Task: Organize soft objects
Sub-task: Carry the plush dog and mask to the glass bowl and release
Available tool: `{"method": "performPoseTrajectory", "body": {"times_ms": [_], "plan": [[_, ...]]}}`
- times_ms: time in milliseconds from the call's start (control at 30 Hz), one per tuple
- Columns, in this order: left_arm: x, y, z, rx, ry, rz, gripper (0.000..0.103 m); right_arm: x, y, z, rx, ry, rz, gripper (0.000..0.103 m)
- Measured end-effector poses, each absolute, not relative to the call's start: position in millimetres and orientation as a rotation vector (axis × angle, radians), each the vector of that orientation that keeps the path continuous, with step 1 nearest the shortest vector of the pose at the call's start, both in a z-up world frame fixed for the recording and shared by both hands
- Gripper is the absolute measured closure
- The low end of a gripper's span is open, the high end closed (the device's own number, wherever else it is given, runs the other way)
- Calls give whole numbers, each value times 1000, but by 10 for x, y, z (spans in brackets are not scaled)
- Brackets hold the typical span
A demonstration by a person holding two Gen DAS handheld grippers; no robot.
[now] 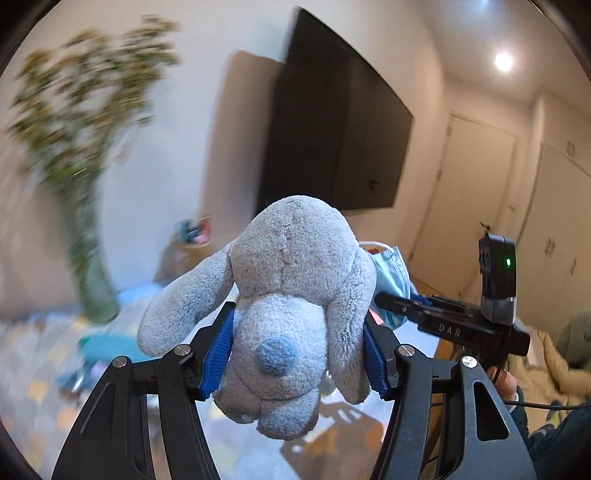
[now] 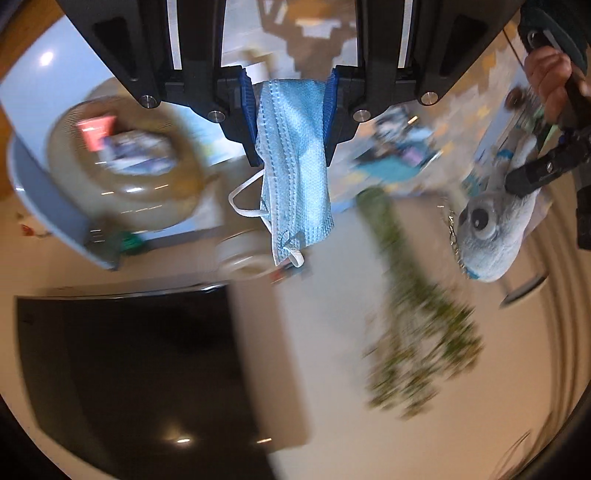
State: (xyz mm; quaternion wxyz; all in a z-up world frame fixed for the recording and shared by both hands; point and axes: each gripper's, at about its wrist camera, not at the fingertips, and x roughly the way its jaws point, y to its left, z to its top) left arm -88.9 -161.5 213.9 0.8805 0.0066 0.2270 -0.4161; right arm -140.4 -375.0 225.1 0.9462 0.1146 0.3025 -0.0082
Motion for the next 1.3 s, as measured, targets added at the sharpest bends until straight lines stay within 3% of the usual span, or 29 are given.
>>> {"method": "performPoseTrajectory", "body": {"times_ms": [500, 567, 633, 700, 733, 1000, 1300], "plan": [[-222, -3984, 1674, 161, 631, -974, 43, -1163, -5735, 1952, 511, 660, -356, 74], [-130, -4177, 1575, 168, 646, -952, 40, -1093, -5884, 1870, 534, 686, -365, 73], [-95, -4314, 1499, 184, 649, -923, 30, -1002, -6011, 1765, 563, 724, -371, 62], [-98, -4398, 1428, 204, 662, -917, 26, -954, -6108, 1657, 597, 756, -364, 35], [-99, -4433, 1405, 216, 678, -924, 25, -957, -6135, 1619, 606, 763, -359, 33], [-264, -4420, 1409, 257, 694, -976, 25, -1130, -6188, 1537, 605, 796, -361, 33], [-590, -3764, 1749, 239, 619, -936, 25, -1443, -5966, 1658, 607, 773, -349, 33]]}}
